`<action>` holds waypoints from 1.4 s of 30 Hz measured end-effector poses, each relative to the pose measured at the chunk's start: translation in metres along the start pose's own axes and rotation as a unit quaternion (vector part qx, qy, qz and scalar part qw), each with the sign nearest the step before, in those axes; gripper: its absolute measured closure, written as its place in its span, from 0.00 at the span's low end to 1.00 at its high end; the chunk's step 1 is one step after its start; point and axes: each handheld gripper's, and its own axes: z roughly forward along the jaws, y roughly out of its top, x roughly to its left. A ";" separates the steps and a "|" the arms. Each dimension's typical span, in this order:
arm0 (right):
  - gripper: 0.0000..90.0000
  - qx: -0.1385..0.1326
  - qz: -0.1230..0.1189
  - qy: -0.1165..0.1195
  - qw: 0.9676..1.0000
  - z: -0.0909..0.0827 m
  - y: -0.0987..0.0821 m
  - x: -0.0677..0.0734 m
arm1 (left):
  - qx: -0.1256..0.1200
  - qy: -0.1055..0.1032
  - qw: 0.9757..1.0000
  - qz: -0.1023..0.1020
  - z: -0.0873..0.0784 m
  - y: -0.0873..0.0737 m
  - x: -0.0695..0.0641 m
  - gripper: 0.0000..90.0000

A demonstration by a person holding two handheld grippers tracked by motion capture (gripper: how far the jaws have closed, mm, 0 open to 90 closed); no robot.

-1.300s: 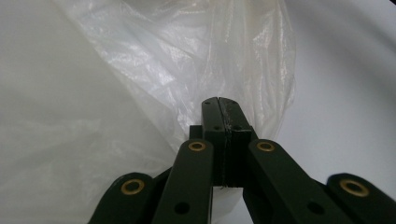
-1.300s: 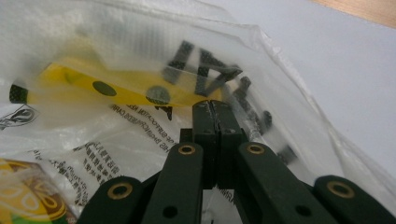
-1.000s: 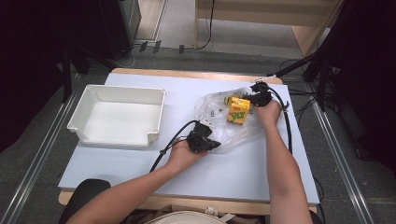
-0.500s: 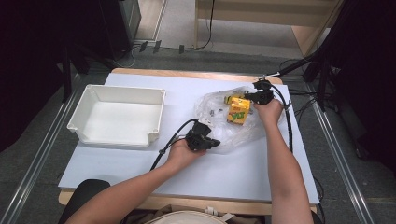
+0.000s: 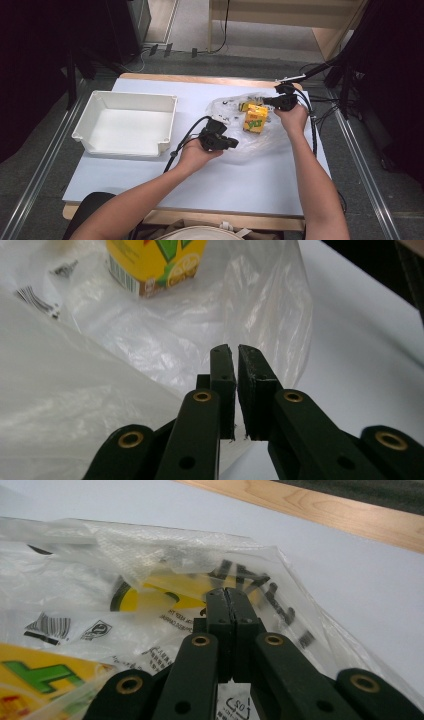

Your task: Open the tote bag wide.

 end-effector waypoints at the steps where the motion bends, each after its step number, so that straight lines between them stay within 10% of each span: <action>1: 1.00 -0.002 -0.004 0.000 1.000 -0.003 -0.001 0.001 | -0.003 0.000 1.000 0.004 -0.003 0.004 0.000 0.94; 16: 1.00 -0.024 -0.015 0.018 0.999 -0.048 -0.018 0.014 | -0.027 0.035 0.999 0.007 -0.026 0.068 0.027 1.00; 42: 1.00 -0.014 -0.031 0.032 0.999 -0.059 -0.070 0.025 | -0.035 0.081 0.996 -0.004 0.008 0.119 0.085 1.00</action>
